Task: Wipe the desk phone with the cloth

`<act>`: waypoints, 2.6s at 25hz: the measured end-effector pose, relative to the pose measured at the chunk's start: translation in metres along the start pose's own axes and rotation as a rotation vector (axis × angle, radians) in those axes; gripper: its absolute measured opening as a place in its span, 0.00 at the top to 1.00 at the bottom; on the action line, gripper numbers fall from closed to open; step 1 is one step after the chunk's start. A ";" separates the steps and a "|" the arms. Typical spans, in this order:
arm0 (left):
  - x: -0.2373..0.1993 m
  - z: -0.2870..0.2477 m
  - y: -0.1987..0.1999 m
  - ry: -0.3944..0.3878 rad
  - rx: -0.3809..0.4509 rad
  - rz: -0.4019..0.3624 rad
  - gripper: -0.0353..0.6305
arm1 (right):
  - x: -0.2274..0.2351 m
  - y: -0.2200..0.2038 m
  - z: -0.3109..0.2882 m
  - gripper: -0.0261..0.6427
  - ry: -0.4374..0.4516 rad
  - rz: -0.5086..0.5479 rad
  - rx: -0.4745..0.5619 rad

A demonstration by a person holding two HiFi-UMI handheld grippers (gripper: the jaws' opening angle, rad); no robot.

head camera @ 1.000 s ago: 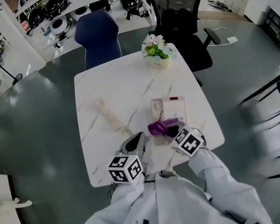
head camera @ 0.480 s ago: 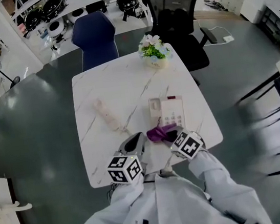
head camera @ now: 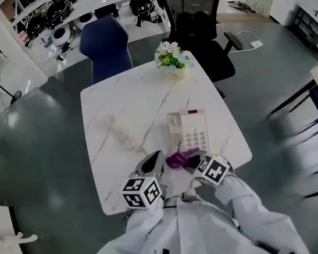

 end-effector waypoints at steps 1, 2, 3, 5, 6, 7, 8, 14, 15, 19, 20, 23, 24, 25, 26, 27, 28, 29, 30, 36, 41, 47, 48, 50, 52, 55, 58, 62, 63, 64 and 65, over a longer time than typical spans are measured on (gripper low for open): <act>0.000 0.000 0.000 0.000 0.001 -0.001 0.95 | -0.002 -0.001 0.000 0.90 0.006 -0.004 -0.002; 0.000 0.000 0.000 -0.001 0.002 -0.001 0.95 | -0.004 -0.001 0.000 0.90 0.013 -0.006 -0.003; 0.001 0.000 0.001 -0.001 0.003 -0.002 0.95 | -0.005 -0.002 0.000 0.90 0.019 -0.007 -0.004; 0.002 0.000 0.002 -0.004 0.005 -0.005 0.95 | -0.007 -0.004 0.001 0.90 0.031 -0.013 -0.002; 0.002 0.000 0.002 -0.005 0.006 -0.006 0.95 | -0.007 -0.004 0.000 0.90 0.036 -0.018 0.002; 0.002 -0.001 0.003 -0.007 0.007 -0.008 0.95 | -0.007 -0.005 0.000 0.90 0.040 -0.021 0.008; 0.002 -0.001 0.004 -0.009 0.007 -0.010 0.95 | -0.006 -0.005 -0.001 0.90 0.043 -0.021 0.015; 0.002 0.002 0.011 0.003 0.017 -0.072 0.95 | -0.007 -0.004 0.015 0.90 0.021 -0.099 0.123; 0.002 0.003 0.013 0.004 0.021 -0.084 0.95 | -0.005 -0.003 0.019 0.90 0.009 -0.128 0.158; 0.007 0.010 0.026 -0.014 0.046 -0.120 0.95 | 0.005 0.005 0.050 0.90 -0.086 -0.202 0.362; 0.009 0.012 0.030 -0.019 0.054 -0.128 0.95 | 0.008 0.008 0.060 0.90 -0.117 -0.222 0.429; 0.015 0.018 0.039 -0.033 0.079 -0.159 0.95 | 0.017 0.012 0.085 0.90 -0.193 -0.284 0.620; 0.017 0.020 0.042 -0.037 0.089 -0.168 0.95 | 0.020 0.013 0.092 0.90 -0.218 -0.295 0.667; 0.019 0.021 0.045 -0.040 0.102 -0.179 0.95 | 0.023 0.013 0.098 0.90 -0.243 -0.301 0.702; 0.021 0.023 0.047 -0.041 0.117 -0.193 0.95 | 0.026 0.013 0.105 0.90 -0.268 -0.303 0.727; 0.024 0.025 0.049 -0.041 0.132 -0.210 0.95 | 0.028 0.014 0.112 0.90 -0.294 -0.304 0.747; 0.027 0.028 0.052 -0.041 0.147 -0.228 0.95 | 0.030 0.014 0.118 0.90 -0.318 -0.302 0.764; 0.029 0.030 0.054 -0.043 0.159 -0.242 0.95 | 0.032 0.015 0.124 0.90 -0.340 -0.300 0.779; 0.032 0.031 0.057 -0.046 0.171 -0.253 0.95 | 0.034 0.016 0.129 0.90 -0.359 -0.297 0.794; 0.044 0.043 0.079 -0.061 0.260 -0.284 0.95 | 0.045 0.025 0.158 0.90 -0.456 -0.288 0.887; 0.047 0.052 0.089 -0.049 0.313 -0.296 0.95 | 0.051 0.029 0.173 0.90 -0.523 -0.289 0.924; 0.049 0.058 0.099 -0.023 0.355 -0.305 0.95 | 0.057 0.028 0.182 0.90 -0.581 -0.280 0.925; 0.049 0.058 0.101 -0.019 0.360 -0.307 0.95 | 0.058 0.029 0.183 0.90 -0.588 -0.276 0.924; 0.049 0.059 0.104 -0.008 0.365 -0.312 0.95 | 0.060 0.029 0.185 0.90 -0.600 -0.266 0.920; 0.050 0.060 0.106 0.000 0.368 -0.320 0.95 | 0.061 0.029 0.187 0.90 -0.611 -0.259 0.914; 0.051 0.060 0.107 0.006 0.370 -0.328 0.95 | 0.062 0.027 0.189 0.90 -0.622 -0.263 0.908; 0.052 0.059 0.107 0.011 0.366 -0.337 0.95 | 0.064 0.025 0.189 0.90 -0.629 -0.269 0.904; 0.051 0.054 0.106 0.024 0.356 -0.348 0.95 | 0.068 0.023 0.188 0.90 -0.630 -0.260 0.899; 0.050 0.054 0.106 0.026 0.354 -0.349 0.95 | 0.069 0.023 0.188 0.90 -0.628 -0.258 0.897; 0.050 0.055 0.106 0.028 0.354 -0.349 0.95 | 0.069 0.022 0.187 0.90 -0.627 -0.257 0.895; 0.050 0.055 0.106 0.029 0.354 -0.348 0.95 | 0.068 0.023 0.187 0.90 -0.626 -0.256 0.893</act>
Point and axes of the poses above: the fingertips, and each gripper's own axes: z backward along the fingers, x to its right, y out of its top, the point moved 7 cm from there along z, backward along the fingers, and after that the axes turned 14 degrees about z, right-handed, at the moved point
